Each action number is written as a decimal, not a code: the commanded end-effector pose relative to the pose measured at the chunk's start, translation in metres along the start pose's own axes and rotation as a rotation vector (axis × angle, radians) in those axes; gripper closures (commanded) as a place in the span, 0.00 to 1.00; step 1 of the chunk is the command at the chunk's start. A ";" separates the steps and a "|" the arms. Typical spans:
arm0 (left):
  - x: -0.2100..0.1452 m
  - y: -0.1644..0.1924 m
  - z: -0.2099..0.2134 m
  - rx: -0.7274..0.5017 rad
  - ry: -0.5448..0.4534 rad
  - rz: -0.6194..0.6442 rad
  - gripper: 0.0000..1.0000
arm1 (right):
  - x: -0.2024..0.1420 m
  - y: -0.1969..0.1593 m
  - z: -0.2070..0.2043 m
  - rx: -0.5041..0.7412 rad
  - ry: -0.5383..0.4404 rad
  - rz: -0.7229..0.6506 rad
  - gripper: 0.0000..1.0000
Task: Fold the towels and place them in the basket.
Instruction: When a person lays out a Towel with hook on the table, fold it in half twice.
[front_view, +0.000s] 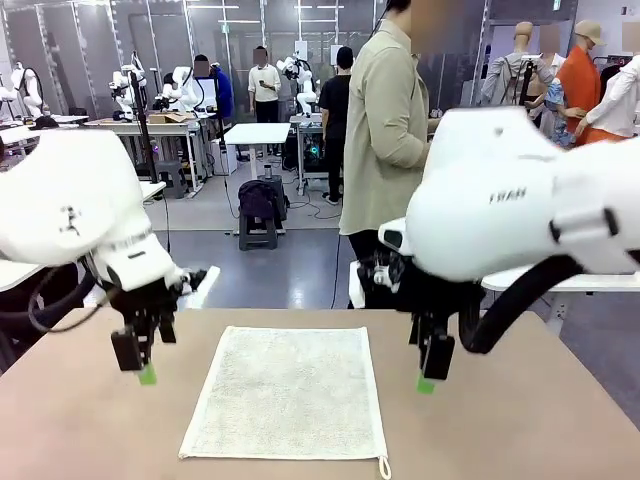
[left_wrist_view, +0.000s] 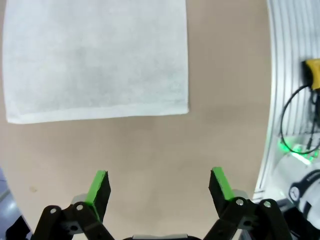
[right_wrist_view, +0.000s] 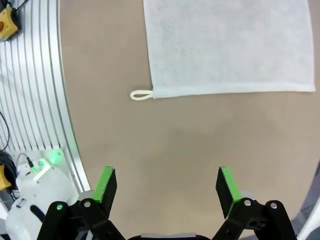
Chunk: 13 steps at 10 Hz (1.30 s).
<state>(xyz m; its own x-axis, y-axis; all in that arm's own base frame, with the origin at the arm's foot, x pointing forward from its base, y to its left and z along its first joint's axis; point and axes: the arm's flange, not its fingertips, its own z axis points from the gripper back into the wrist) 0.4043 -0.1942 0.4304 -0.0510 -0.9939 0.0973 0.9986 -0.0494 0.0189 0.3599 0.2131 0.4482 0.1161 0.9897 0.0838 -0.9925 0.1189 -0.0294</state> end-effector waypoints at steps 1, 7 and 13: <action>0.007 -0.009 -0.021 -0.001 -0.040 -0.003 0.00 | 0.009 -0.001 -0.036 0.020 -0.028 -0.018 0.00; 0.010 -0.020 -0.119 0.075 0.015 0.023 0.00 | 0.030 -0.001 -0.118 -0.068 0.034 -0.045 0.00; 0.011 -0.022 -0.135 0.016 0.005 -0.001 0.00 | 0.029 -0.001 -0.133 -0.024 0.038 -0.008 0.00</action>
<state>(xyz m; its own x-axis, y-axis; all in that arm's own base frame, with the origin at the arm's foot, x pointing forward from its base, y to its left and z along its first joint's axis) 0.3861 -0.2197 0.3010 -0.0557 -0.9937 0.0977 0.9976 -0.0512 0.0476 0.3715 0.2536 0.3191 0.1302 0.9899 0.0562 -0.9895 0.1333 -0.0561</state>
